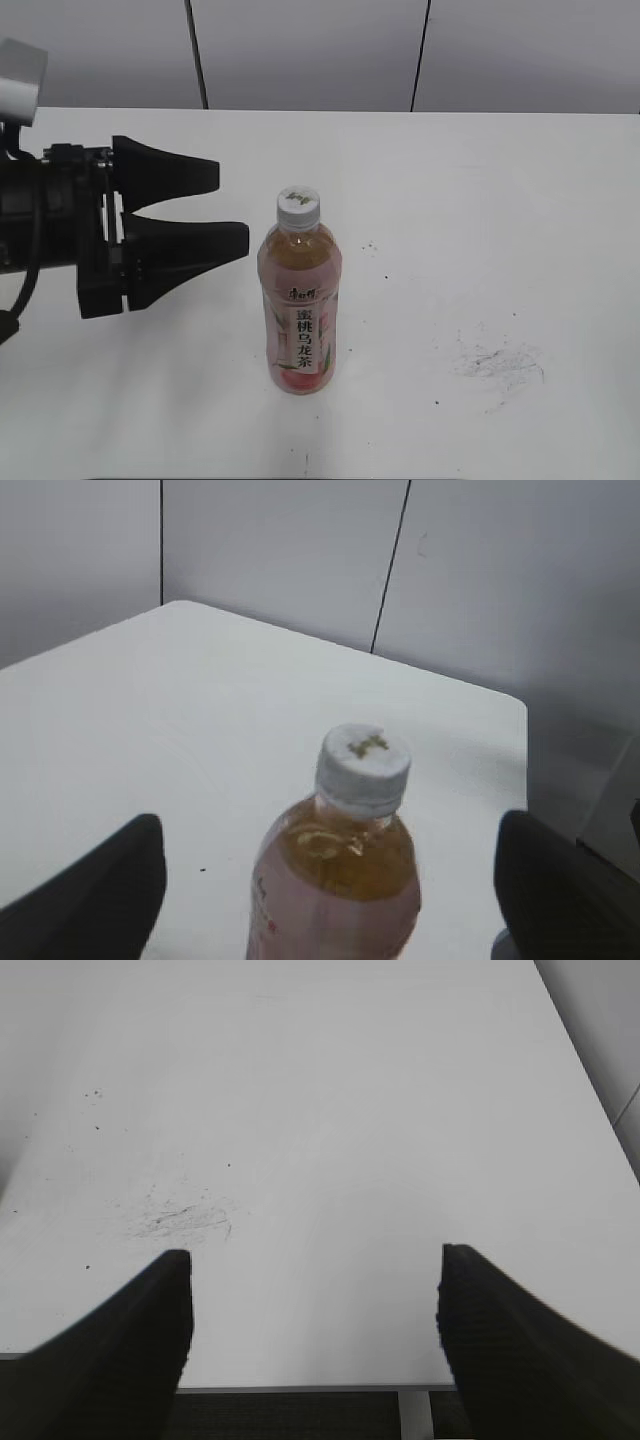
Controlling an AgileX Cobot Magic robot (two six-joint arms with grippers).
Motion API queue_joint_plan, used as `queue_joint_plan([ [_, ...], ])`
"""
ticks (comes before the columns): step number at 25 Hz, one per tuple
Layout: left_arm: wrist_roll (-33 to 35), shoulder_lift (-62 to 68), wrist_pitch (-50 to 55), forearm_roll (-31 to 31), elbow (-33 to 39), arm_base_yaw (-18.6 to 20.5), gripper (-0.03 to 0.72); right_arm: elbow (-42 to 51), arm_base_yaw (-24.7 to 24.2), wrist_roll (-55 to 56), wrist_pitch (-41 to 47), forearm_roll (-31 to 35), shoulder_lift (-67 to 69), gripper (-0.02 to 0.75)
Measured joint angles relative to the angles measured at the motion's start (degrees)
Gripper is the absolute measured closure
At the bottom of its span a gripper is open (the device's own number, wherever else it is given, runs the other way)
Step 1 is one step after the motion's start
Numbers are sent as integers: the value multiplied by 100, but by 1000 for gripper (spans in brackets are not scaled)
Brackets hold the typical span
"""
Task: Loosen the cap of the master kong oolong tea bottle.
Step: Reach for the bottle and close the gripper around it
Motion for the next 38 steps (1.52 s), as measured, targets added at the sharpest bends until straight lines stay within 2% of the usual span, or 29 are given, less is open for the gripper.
queue_joint_plan([
  [13, 904, 1158, -510, -522, -5, -25, 89, 0, 0, 0, 0, -30, 0, 164],
  [22, 1868, 1682, -545, -1309, -17, -811, 90, 0, 0, 0, 0, -30, 0, 164],
  [31, 2542, 2204, -568, -2333, -27, -1375, 94, 0, 0, 0, 0, -30, 0, 164],
  [38, 2705, 2458, -568, -2632, -360, -1694, 97, 0, 0, 0, 0, 0, 0, 164],
])
